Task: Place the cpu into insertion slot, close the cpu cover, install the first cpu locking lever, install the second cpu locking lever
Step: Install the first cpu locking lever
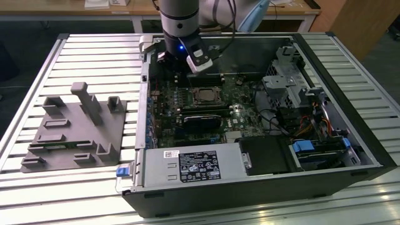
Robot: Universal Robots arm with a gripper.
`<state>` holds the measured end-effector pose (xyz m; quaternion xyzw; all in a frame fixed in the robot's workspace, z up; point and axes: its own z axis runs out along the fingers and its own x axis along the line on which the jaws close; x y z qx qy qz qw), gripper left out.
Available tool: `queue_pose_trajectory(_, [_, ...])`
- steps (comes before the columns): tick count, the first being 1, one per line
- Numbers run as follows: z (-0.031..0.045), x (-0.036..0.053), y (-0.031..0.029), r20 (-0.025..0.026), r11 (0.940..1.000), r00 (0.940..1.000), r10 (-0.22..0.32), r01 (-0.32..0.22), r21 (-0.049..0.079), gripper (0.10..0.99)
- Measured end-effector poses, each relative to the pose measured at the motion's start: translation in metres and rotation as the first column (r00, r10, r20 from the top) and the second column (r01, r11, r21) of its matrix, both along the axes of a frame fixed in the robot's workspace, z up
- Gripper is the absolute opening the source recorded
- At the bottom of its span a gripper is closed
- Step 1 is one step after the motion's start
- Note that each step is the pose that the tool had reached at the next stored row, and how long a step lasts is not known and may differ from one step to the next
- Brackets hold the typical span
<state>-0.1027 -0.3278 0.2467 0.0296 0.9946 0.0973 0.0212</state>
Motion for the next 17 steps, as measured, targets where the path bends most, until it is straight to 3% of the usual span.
queue_pose_trajectory(4, [-0.0003, -0.0014, -0.0003, 0.0004, 0.9987, 1.0000, 0.004, -0.004, 0.051, 0.106])
queue_pose_trajectory(6, [-0.0005, -0.0015, -0.0003, 0.0003, 0.9978, 1.0000, 0.006, -0.006, 0.066, 0.106])
queue_pose_trajectory(11, [-0.0009, 0.0016, -0.0003, 0.0004, 0.9975, 1.0000, 0.006, -0.006, 0.070, 0.106])
queue_pose_trajectory(17, [-0.0010, 0.0170, -0.0003, 0.0004, 0.9975, 1.0000, 0.006, -0.006, 0.070, 0.106])
